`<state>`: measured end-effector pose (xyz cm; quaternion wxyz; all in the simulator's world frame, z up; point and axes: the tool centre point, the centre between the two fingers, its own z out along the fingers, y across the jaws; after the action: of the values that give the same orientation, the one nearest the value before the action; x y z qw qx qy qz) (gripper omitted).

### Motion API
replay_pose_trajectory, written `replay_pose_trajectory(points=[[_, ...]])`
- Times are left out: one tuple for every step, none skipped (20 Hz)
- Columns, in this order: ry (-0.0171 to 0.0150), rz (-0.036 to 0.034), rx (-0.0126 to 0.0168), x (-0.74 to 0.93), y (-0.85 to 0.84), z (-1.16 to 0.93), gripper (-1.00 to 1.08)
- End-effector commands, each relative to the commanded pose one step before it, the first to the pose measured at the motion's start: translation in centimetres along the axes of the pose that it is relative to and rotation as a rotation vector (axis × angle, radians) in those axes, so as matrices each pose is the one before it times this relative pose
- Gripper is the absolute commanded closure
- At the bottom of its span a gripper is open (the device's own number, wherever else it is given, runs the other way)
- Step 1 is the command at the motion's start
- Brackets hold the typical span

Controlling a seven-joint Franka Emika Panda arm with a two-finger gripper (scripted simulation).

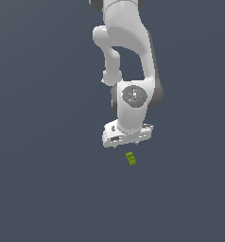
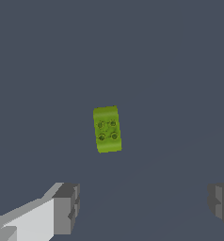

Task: Pick up the object and move it to a goal position.

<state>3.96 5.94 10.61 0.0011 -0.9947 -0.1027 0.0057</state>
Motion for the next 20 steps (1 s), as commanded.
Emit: replay_pose_trajectory(points=[[0.00320,-0.03736,-0.00203,1.096,-0.760,1.265,-0.92],[0.00109,-0.01248,-0.00049,0.363,-0.252,0.441,-0.92],[0.00102,-0.01143,-0.00039,0.330,-0.231,0.410,-0.92],[0.00095,-0.01038,-0.00030,0.297,-0.209,0.378,-0.92],[0.00087,-0.00935,-0.00023,0.266,-0.189,0.345,-0.92],[0.00079,-0.00833,-0.00018,0.235,-0.168,0.311,-0.92],[0.00071,-0.00732,-0.00013,0.206,-0.148,0.276,-0.92],[0.00062,-0.00634,-0.00010,0.177,-0.128,0.241,-0.92],[0.00053,-0.00532,-0.00007,0.148,-0.107,0.205,-0.92],[0.00044,-0.00437,-0.00005,0.121,-0.089,0.168,-0.92],[0.00034,-0.00337,-0.00003,0.093,-0.067,0.131,-0.92],[0.00025,-0.00243,-0.00002,0.067,-0.050,0.094,-0.92],[0.00015,-0.00146,-0.00001,0.040,-0.030,0.056,-0.92],[0.00005,-0.00049,0.00000,0.013,-0.010,0.019,-0.92],[-0.00124,0.00258,0.00040,-0.107,0.018,-0.061,-0.92],[0.00000,0.00000,0.00000,0.000,0.001,0.038,-0.92],[0.00000,0.00000,0.00000,0.000,0.003,0.114,-0.92],[0.00000,0.00000,0.00000,-0.001,0.005,0.189,-0.92],[0.00000,0.00000,0.00000,-0.002,0.007,0.264,-0.92],[0.00019,-0.00044,-0.00008,0.001,-0.021,0.325,-0.92]])
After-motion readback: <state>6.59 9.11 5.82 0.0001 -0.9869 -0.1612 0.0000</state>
